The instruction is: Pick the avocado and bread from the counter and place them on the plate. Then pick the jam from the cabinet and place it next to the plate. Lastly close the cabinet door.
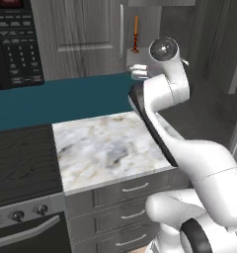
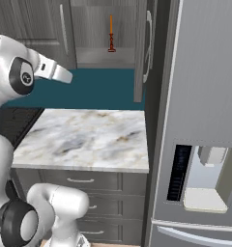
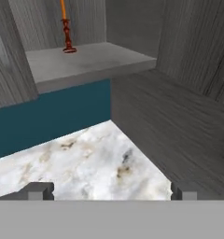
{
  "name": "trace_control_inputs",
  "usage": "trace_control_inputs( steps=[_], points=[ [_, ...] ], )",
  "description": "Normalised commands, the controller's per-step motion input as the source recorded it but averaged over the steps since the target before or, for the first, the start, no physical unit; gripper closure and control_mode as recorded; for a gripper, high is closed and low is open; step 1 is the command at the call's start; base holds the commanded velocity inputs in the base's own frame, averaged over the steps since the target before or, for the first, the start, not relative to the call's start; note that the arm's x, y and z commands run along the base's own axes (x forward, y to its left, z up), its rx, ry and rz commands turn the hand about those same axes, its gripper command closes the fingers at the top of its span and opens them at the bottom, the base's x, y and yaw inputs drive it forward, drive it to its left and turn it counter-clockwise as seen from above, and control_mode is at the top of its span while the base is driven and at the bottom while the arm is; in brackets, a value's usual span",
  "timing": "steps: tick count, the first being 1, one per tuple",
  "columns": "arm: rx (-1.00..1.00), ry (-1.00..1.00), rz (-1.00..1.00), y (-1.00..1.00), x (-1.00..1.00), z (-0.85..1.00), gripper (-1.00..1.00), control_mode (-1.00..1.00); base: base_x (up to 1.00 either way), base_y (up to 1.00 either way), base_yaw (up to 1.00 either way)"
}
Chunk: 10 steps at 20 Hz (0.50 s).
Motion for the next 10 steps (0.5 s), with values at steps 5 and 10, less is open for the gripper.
trace_control_inputs(
  steps=[5,10],
  points=[
    [-0.01,-0.06,0.13,-0.38,-0.97,-0.01,-1.0,-1.0,0.0,0.0,0.0],
    [-0.03,-0.24,0.14,-0.47,-0.75,0.0,-1.0,-1.0,0.0,0.0,0.0]
  ],
)
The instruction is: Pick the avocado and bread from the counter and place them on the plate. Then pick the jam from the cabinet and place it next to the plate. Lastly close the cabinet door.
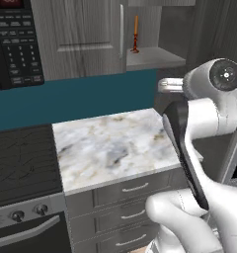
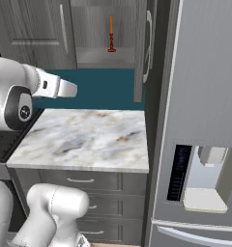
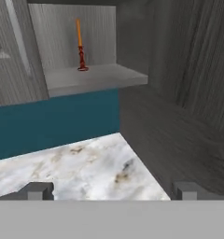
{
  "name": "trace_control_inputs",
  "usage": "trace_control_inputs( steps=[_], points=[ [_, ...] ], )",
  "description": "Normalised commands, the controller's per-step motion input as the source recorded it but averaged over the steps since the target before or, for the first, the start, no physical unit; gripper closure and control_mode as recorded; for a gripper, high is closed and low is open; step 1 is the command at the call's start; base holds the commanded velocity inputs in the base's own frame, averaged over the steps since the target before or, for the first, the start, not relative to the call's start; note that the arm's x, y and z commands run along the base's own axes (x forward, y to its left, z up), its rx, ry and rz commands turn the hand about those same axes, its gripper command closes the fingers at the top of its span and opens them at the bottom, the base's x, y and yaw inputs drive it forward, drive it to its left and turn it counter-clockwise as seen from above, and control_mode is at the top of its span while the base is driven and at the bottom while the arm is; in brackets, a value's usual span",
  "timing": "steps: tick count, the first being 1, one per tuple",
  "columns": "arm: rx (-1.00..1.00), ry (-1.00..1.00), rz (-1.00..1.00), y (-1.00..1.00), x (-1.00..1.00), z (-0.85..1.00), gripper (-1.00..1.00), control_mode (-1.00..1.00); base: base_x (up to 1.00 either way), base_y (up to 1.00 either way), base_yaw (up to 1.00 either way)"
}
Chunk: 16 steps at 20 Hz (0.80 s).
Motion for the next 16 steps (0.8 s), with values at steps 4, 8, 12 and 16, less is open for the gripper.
trace_control_inputs(
  steps=[4,8,12,16],
  points=[
    [-0.08,-0.4,0.13,-0.41,-0.51,0.06,-1.0,-1.0,0.0,0.0,0.0],
    [-0.17,-0.41,0.1,-0.19,-0.55,-0.02,-1.0,-1.0,0.0,0.0,0.0],
    [-0.07,-0.4,0.02,-0.07,-0.5,0.1,-1.0,-1.0,0.0,0.0,0.0],
    [0.0,-0.19,0.0,0.0,-0.19,0.18,-1.0,-1.0,0.0,0.0,0.0]
  ],
)
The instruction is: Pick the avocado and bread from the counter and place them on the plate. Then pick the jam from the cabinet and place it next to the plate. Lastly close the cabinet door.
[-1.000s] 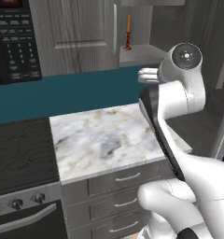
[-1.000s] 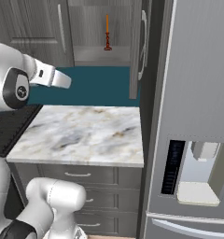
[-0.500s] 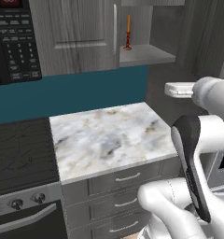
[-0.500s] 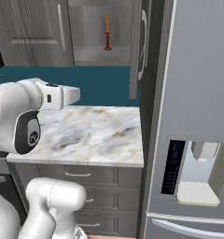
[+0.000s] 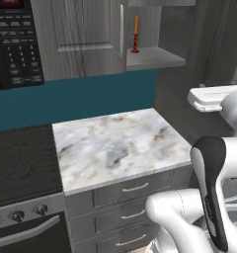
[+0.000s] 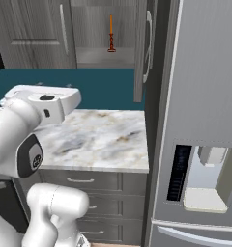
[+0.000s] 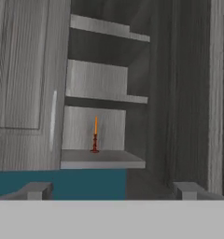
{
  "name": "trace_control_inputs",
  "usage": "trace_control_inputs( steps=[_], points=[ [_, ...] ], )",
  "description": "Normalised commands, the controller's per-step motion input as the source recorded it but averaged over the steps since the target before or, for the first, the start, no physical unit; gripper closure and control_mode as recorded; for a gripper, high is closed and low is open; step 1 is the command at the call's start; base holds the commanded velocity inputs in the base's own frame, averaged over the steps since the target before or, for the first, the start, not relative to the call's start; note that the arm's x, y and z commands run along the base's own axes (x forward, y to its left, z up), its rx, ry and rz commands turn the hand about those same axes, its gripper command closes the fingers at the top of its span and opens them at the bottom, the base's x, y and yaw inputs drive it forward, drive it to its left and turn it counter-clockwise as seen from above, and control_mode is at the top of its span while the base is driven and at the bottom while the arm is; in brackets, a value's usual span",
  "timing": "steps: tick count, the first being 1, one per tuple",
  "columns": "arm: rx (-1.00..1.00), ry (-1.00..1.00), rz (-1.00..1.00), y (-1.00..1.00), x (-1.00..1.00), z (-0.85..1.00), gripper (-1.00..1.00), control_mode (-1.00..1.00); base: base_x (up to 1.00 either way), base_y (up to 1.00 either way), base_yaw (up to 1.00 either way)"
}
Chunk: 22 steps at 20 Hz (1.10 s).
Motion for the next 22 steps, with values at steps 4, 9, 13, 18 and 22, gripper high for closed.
trace_control_inputs(
  steps=[4,9,13,18,22],
  points=[
    [0.0,-0.19,0.0,-0.06,-0.37,0.28,-1.0,-1.0,0.0,0.0,0.0],
    [0.0,-0.15,0.0,-0.33,-0.37,0.01,-1.0,-1.0,0.0,0.0,0.0],
    [0.05,-0.09,0.0,-0.45,-0.05,0.03,-1.0,-1.0,0.0,0.0,0.0],
    [0.05,-0.01,0.03,-0.38,0.09,0.0,-1.0,-1.0,0.0,0.0,0.0],
    [0.02,0.0,0.04,-0.27,0.18,0.0,-1.0,-1.0,0.0,0.0,0.0]
  ],
)
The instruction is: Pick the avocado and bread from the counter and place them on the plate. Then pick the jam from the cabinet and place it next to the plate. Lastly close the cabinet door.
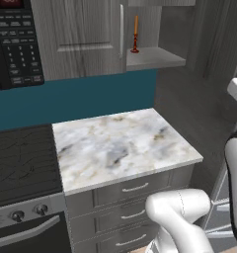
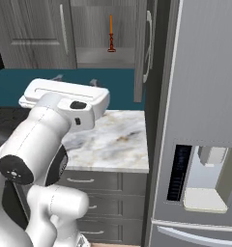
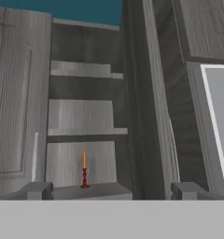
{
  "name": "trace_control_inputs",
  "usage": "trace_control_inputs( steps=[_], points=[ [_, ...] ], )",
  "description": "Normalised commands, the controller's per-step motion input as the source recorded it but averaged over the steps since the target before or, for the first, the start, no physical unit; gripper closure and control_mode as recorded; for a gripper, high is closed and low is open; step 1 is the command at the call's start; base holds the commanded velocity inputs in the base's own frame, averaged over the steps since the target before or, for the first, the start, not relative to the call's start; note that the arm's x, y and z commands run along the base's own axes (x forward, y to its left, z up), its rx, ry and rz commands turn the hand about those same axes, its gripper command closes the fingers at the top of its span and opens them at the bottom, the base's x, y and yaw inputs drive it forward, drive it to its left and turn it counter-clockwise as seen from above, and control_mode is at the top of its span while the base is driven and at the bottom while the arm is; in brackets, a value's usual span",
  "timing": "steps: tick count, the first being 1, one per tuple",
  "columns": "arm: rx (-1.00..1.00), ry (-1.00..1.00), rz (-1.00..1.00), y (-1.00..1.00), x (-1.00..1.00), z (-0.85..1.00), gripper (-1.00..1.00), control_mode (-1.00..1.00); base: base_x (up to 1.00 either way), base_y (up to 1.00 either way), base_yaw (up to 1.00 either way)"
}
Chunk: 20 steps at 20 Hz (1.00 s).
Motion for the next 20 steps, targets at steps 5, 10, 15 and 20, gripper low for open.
trace_control_inputs(
  steps=[5,10,15,20],
  points=[
    [0.04,0.01,0.04,-0.3,0.17,0.0,-1.0,-1.0,0.0,0.0,0.0],
    [0.07,0.03,0.06,-0.38,0.21,-0.06,-1.0,-1.0,0.0,0.0,0.0],
    [0.04,0.01,0.07,-0.24,0.24,-0.21,-1.0,-1.0,0.0,0.0,0.0],
    [0.03,0.02,0.06,-0.03,0.25,-0.23,-1.0,-1.0,0.0,0.0,0.0]
  ],
)
